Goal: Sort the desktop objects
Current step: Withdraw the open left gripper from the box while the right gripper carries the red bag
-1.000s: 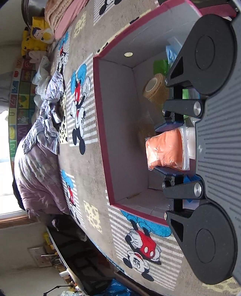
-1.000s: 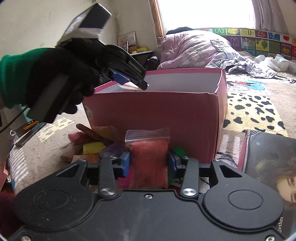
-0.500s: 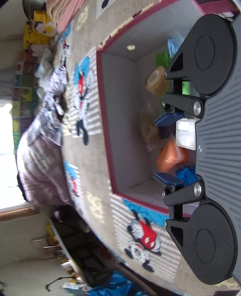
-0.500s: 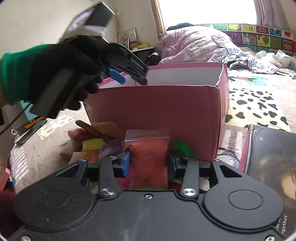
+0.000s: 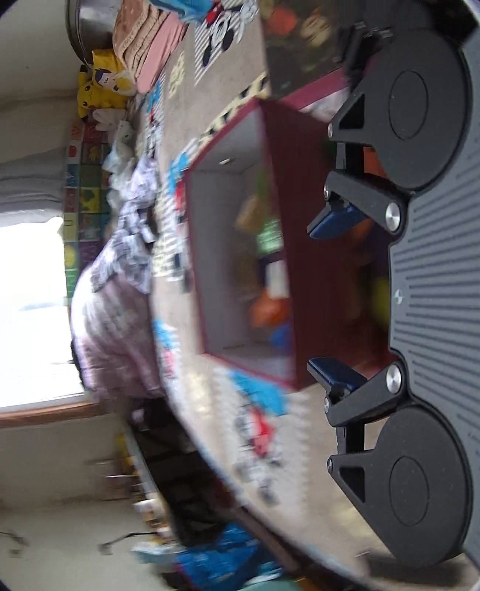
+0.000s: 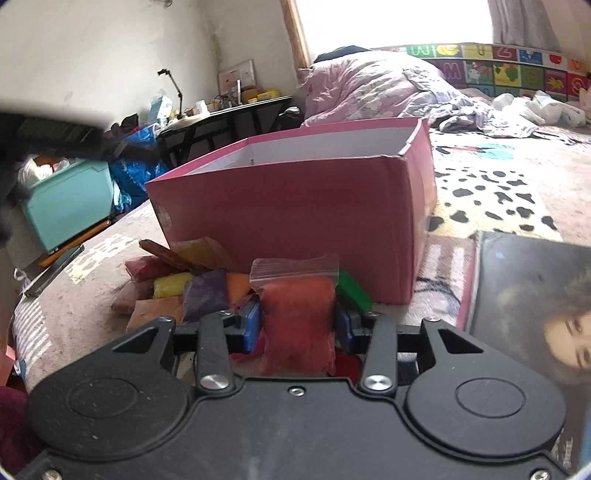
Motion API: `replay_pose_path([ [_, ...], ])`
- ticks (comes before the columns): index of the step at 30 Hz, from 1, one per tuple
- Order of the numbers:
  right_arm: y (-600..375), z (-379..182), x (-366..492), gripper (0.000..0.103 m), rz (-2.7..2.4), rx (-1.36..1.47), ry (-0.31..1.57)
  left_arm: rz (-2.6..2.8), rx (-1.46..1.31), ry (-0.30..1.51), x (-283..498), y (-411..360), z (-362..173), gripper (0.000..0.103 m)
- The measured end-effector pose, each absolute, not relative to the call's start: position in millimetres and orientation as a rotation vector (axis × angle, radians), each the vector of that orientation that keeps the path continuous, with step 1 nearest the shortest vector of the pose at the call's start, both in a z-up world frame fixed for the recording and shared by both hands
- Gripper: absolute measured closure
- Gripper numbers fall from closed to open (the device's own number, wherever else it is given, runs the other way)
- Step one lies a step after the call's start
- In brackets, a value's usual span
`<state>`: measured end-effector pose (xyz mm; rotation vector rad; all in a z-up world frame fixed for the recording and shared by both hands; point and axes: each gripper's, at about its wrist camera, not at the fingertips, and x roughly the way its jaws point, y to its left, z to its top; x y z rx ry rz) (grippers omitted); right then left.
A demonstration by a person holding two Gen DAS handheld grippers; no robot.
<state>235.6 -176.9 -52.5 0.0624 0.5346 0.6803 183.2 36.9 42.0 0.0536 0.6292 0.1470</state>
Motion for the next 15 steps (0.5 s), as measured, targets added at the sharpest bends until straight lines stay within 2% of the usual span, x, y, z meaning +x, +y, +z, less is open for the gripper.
replay_pose_path([
  [6,-196.6,-56.4,215.8,0.063,0.643,0.158,0.559,0.104,-0.043,0.764,157.7,39.1,-6.7,0.032],
  [15,-204.5,-59.6,185.5,0.063,0.622,0.235,0.569,0.046,-0.084,0.788,140.9,27.4,-38.8,0.032],
])
